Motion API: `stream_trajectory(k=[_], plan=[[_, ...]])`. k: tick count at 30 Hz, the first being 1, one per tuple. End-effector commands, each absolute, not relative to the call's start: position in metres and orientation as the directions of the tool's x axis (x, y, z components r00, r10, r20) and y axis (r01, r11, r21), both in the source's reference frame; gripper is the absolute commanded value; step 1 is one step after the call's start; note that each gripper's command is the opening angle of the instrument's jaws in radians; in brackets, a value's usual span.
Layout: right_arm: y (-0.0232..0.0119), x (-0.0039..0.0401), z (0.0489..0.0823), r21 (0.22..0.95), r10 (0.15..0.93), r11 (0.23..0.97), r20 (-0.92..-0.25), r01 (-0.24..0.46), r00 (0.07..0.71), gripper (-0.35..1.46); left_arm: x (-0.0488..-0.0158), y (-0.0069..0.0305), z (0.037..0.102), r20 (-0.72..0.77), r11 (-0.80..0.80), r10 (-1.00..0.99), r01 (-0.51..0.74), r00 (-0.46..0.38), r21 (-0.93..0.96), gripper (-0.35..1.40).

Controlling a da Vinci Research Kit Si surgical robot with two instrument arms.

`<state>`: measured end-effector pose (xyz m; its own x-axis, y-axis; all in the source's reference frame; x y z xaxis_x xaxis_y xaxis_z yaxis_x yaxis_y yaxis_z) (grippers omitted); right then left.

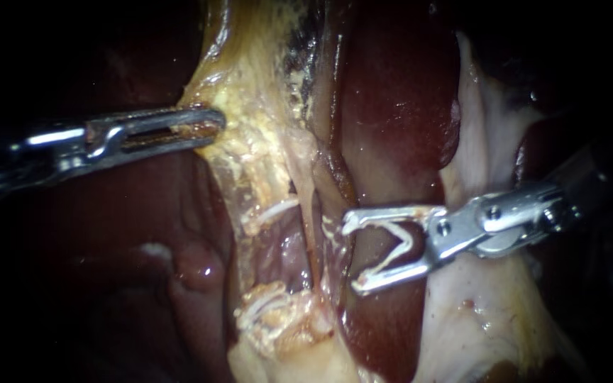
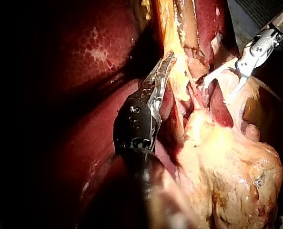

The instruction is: Clipping first clip right tube

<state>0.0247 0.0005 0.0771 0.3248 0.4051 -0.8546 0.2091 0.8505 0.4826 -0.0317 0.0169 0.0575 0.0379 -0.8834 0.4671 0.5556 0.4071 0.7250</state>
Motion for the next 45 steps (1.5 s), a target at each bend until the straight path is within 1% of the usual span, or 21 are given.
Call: stream_trajectory(k=[1,6,13,15,18,22,25,27,32,38,40,41,42,43,44,45], plan=[[0.0005,0.0250,0.0777,0.484,0.404,0.850,-0.852,0.207,0.332,0.60,-0.0318,0.0167,0.0572,0.472,0.410,-0.881,0.557,0.038,0.722,-0.35],[0.0005,0.0257,0.0795,0.495,0.412,0.846,-0.843,0.197,0.345,0.60,-0.0319,0.0161,0.0561,0.477,0.413,-0.878,0.561,0.036,0.718,-0.35],[0.0008,0.0266,0.0802,0.495,0.413,0.846,-0.843,0.198,0.345,0.60,-0.0320,0.0156,0.0553,0.478,0.410,-0.878,0.564,0.032,0.717,-0.35],[0.0007,0.0271,0.0803,0.507,0.422,0.837,-0.838,0.207,0.347,0.60,-0.0321,0.0155,0.0552,0.477,0.411,-0.878,0.562,0.032,0.718,-0.35],[0.0003,0.0275,0.0805,0.566,0.479,0.789,-0.811,0.239,0.336,0.58,-0.0321,0.0154,0.0551,0.477,0.410,-0.878,0.563,0.032,0.718,-0.35],[-0.0002,0.0281,0.0806,0.608,0.527,0.738,-0.790,0.293,0.314,0.56,-0.0321,0.0154,0.0551,0.477,0.410,-0.878,0.563,0.032,0.718,-0.35],[-0.0006,0.0286,0.0805,0.638,0.556,0.694,-0.769,0.333,0.315,0.53,-0.0320,0.0154,0.0551,0.477,0.410,-0.878,0.563,0.032,0.718,-0.35],[-0.0009,0.0290,0.0805,0.639,0.558,0.686,-0.769,0.347,0.313,0.51,-0.0320,0.0154,0.0551,0.477,0.410,-0.878,0.563,0.032,0.718,-0.35],[-0.0012,0.0300,0.0806,0.634,0.552,0.686,-0.773,0.357,0.314,0.51,-0.0320,0.0153,0.0550,0.477,0.410,-0.878,0.563,0.032,0.717,-0.35],[-0.0013,0.0303,0.0808,0.633,0.551,0.690,-0.773,0.351,0.313,0.48,-0.0320,0.0153,0.0550,0.478,0.410,-0.878,0.563,0.032,0.717,-0.35],[-0.0013,0.0302,0.0808,0.634,0.552,0.692,-0.773,0.346,0.312,0.43,-0.0320,0.0153,0.0550,0.478,0.410,-0.878,0.563,0.032,0.717,-0.35],[-0.0012,0.0300,0.0808,0.634,0.553,0.694,-0.773,0.341,0.311,0.37,-0.0320,0.0153,0.0549,0.478,0.410,-0.878,0.563,0.032,0.717,-0.35],[-0.0011,0.0298,0.0807,0.634,0.554,0.697,-0.773,0.336,0.310,0.27,-0.0320,0.0152,0.0549,0.478,0.410,-0.878,0.563,0.032,0.717,-0.35],[-0.0009,0.0295,0.0807,0.635,0.555,0.700,-0.772,0.328,0.309,0.03,-0.0319,0.0152,0.0549,0.478,0.410,-0.878,0.563,0.032,0.717,-0.35],[-0.0007,0.0292,0.0806,0.644,0.566,0.693,-0.764,0.323,0.309,-0.10,-0.0319,0.0152,0.0549,0.478,0.410,-0.878,0.563,0.032,0.717,-0.35],[-0.0005,0.0289,0.0806,0.650,0.570,0.689,-0.759,0.320,0.314,-0.18,-0.0319,0.0152,0.0549,0.478,0.411,-0.878,0.563,0.032,0.717,-0.35]])
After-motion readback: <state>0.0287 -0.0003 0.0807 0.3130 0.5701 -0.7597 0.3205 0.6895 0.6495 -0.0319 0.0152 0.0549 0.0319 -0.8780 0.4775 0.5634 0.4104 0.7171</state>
